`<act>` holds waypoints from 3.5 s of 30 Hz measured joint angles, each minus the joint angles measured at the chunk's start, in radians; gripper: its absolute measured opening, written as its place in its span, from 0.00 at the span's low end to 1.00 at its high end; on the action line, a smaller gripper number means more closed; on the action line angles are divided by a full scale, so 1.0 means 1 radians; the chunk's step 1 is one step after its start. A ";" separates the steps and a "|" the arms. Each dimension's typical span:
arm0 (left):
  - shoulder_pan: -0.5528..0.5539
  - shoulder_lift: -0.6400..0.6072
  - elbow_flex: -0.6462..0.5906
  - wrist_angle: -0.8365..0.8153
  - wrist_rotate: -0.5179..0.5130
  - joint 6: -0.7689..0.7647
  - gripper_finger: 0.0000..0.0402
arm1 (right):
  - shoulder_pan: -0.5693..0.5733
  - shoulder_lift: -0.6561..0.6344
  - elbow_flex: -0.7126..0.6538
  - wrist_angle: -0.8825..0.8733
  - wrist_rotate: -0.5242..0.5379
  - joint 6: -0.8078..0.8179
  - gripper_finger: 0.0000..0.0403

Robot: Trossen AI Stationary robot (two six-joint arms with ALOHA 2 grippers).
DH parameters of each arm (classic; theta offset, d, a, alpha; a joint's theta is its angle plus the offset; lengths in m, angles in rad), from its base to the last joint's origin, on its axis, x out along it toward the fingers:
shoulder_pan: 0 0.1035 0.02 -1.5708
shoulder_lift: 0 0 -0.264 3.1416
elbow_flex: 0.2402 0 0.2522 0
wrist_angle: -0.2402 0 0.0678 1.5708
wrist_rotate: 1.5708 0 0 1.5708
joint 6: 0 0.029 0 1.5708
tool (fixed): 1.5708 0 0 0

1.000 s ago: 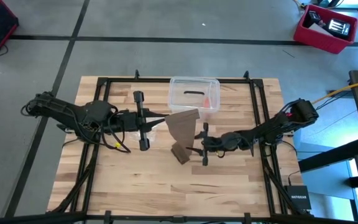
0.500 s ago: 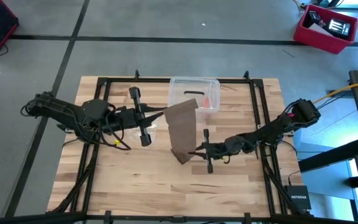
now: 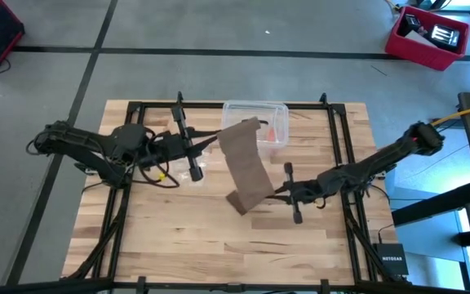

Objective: Roll bandage
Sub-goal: Roll the brown bandage

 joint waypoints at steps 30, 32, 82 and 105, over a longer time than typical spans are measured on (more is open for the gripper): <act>0.173 0.006 -0.017 -0.442 -0.085 -0.042 0.01 | 0.322 -0.124 0.297 -0.248 0.394 -0.416 0.00; 0.172 0.008 -0.035 -0.443 -0.082 -0.051 0.01 | 0.340 -0.125 0.332 -0.247 0.410 -0.459 0.00; 0.098 -0.046 -0.099 -0.090 0.013 -0.199 0.01 | 0.365 -0.123 0.360 -0.381 0.615 -0.468 0.00; 0.056 -0.247 -0.100 0.009 0.478 -0.396 0.01 | 0.121 -0.209 0.205 -0.855 0.703 -0.080 0.00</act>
